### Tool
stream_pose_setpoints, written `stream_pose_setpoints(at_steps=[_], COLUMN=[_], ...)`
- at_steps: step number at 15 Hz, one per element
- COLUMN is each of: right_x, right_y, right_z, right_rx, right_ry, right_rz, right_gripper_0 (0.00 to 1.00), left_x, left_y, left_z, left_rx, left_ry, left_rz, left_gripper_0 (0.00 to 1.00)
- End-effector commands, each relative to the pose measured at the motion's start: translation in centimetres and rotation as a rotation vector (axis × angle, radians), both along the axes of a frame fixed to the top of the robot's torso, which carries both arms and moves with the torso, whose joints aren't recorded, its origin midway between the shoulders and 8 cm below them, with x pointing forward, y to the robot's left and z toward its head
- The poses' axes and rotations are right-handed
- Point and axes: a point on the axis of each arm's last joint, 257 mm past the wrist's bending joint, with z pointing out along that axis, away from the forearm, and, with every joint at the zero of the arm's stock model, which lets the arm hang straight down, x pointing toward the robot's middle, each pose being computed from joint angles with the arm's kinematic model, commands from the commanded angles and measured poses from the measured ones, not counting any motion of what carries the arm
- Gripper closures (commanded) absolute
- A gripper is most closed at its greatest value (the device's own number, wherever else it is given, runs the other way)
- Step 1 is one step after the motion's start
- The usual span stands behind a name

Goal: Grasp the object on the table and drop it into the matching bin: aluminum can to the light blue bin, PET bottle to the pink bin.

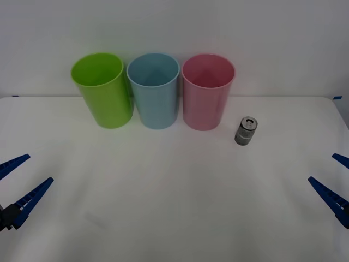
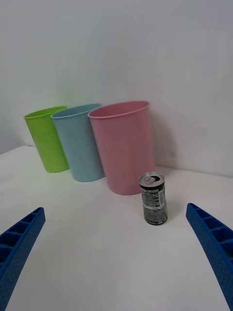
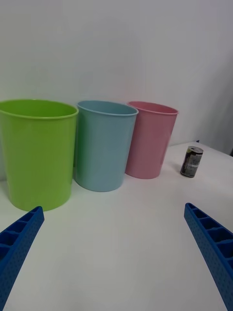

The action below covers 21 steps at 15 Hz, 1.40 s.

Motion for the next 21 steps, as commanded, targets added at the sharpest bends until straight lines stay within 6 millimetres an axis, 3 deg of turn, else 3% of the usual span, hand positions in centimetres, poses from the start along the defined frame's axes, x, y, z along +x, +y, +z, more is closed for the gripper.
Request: stream_pose_setpoints(at_steps=[1, 6, 13, 21], right_x=[0.0, 0.6, 4.5, 8.2], right_y=[0.0, 0.1, -0.2, 1.0], right_z=[0.3, -0.5, -4.0, -7.2], right_rx=[-0.004, -0.008, -0.131, -0.125], right_ry=[-0.003, 0.004, -0.050, 0.019], right_rz=[0.003, -0.013, -0.091, -0.125], right_gripper_0=[0.00, 0.00, 0.00, 0.00], left_x=[0.0, 0.0, 0.0, 0.0], left_y=[0.0, 0.0, 0.0, 0.0], left_z=[0.0, 0.0, 0.0, 0.0], left_rx=[0.000, 0.000, 0.000, 0.000], left_ry=[0.000, 0.000, 0.000, 0.000], left_rz=[0.000, 0.000, 0.000, 0.000], left_gripper_0=[0.00, 0.00, 0.00, 0.00])
